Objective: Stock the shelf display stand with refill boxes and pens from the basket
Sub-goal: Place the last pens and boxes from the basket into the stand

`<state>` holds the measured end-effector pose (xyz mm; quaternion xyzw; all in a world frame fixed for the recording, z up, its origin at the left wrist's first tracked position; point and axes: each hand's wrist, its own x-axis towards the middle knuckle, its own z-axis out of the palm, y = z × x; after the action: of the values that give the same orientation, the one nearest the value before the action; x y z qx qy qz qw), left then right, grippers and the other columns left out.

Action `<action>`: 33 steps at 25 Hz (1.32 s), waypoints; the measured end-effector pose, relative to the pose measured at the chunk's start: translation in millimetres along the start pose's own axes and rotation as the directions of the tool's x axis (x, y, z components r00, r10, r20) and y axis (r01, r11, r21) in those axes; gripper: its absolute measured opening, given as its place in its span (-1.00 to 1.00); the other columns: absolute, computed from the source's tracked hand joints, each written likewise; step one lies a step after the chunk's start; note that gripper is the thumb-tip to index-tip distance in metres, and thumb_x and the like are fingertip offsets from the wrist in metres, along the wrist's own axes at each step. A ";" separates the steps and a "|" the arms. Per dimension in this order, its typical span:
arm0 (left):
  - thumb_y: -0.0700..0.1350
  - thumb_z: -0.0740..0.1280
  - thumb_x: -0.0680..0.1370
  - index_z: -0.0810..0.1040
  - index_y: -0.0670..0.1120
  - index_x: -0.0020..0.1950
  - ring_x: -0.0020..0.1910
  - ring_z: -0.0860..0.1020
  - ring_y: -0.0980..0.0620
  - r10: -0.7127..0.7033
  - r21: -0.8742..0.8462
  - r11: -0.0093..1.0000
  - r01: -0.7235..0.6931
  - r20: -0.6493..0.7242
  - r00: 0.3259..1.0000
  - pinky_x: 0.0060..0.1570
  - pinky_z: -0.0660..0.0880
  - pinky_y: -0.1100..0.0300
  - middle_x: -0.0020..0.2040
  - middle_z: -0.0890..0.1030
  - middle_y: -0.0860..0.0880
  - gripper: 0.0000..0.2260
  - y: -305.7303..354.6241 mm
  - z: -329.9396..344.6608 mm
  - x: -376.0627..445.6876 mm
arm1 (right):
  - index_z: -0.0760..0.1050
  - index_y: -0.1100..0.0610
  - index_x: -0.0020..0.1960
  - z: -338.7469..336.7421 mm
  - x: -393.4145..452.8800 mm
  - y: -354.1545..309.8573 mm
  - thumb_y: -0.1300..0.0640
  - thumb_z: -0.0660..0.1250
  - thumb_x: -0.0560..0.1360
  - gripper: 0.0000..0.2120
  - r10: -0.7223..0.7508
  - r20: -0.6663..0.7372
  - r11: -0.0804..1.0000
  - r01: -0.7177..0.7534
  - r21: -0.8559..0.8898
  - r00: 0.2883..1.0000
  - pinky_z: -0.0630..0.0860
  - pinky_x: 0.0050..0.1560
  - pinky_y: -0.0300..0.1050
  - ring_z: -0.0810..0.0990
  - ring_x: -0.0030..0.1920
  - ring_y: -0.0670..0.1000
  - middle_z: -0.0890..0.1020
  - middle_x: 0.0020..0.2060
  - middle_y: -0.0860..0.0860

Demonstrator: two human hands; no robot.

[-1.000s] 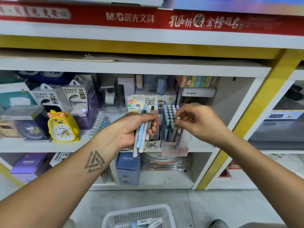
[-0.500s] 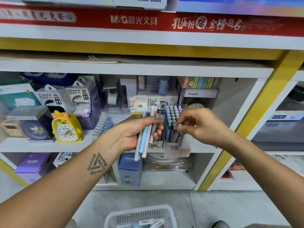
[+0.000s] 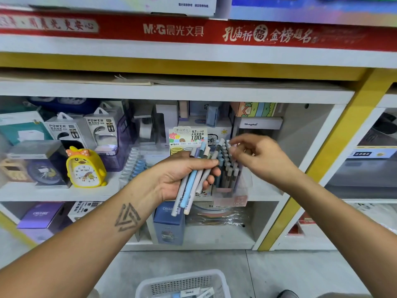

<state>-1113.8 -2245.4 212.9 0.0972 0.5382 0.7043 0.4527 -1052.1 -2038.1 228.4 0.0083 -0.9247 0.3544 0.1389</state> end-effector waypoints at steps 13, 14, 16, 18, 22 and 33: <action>-0.23 0.38 0.53 0.57 -0.24 -0.07 -0.44 0.59 0.01 -0.084 -0.066 0.995 0.074 -0.161 0.983 -0.51 0.53 0.27 -0.29 0.62 -0.16 -0.93 0.1 0.0 5.3 | 0.57 0.28 0.05 -21.4 11.0 6.6 0.34 0.36 0.55 -0.92 0.257 -0.182 0.762 -0.083 0.642 0.949 0.54 -0.33 -0.19 0.59 -0.39 0.04 0.64 -0.40 0.10; -0.24 0.39 0.52 0.55 -0.20 -0.10 -0.50 0.53 0.06 -0.081 -0.048 0.996 0.073 -0.178 0.981 -0.55 0.46 0.31 -0.34 0.58 -0.11 -0.95 -0.4 -1.1 6.0 | 0.58 0.23 0.03 -24.1 9.4 7.9 0.32 0.38 0.55 -0.93 0.212 -0.209 0.827 -0.062 0.559 0.955 0.55 -0.32 -0.18 0.59 -0.40 0.03 0.64 -0.40 0.10; -0.24 0.41 0.48 0.53 -0.16 -0.13 -0.54 0.43 0.11 -0.072 -0.035 0.997 0.066 -0.199 0.977 -0.59 0.38 0.34 -0.39 0.51 -0.05 -0.93 -0.6 -2.0 8.3 | 0.59 0.12 -0.01 -28.3 4.9 10.0 0.29 0.40 0.55 -0.90 0.120 -0.244 0.925 -0.019 0.379 0.962 0.56 -0.31 -0.19 0.60 -0.40 -0.03 0.64 -0.39 0.07; -0.20 0.42 0.49 0.53 -0.15 -0.13 -0.54 0.42 0.12 -0.065 -0.050 0.997 0.056 -0.202 0.977 -0.60 0.37 0.34 -0.41 0.48 -0.03 -0.92 -0.8 -0.7 10.9 | 0.60 0.05 -0.03 -31.0 0.4 12.9 0.26 0.42 0.53 -0.88 0.033 -0.263 0.979 0.022 0.204 0.964 0.60 -0.24 -0.16 0.61 -0.31 -0.05 0.64 -0.31 0.02; -0.13 0.37 0.55 0.54 -0.16 -0.11 -0.50 0.45 0.09 -0.074 -0.081 0.995 0.062 -0.161 0.984 -0.57 0.40 0.32 -0.38 0.50 -0.05 -0.89 -2.9 3.9 15.2 | 0.61 0.04 -0.03 -27.8 -7.8 18.3 0.21 0.43 0.52 -0.91 -0.056 -0.161 0.998 0.054 -0.013 0.985 0.66 -0.08 0.01 0.67 -0.20 -0.03 0.66 -0.24 -0.03; -0.19 0.41 0.52 0.58 -0.16 -0.13 -0.48 0.51 0.06 -0.089 -0.123 0.990 0.068 -0.168 0.982 -0.55 0.47 0.27 -0.36 0.55 -0.08 -0.93 -8.5 8.1 17.8 | 0.61 0.08 -0.04 -12.7 -18.2 25.0 0.20 0.44 0.53 -0.95 -0.140 -0.017 0.981 0.136 -0.141 0.990 0.60 -0.11 -0.25 0.67 -0.22 -0.20 0.69 -0.25 -0.09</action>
<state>-1114.4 -2226.6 202.7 -0.0121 0.5368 0.7218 0.4367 -1034.3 -2012.5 216.4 0.0579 -0.9424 0.2785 0.1758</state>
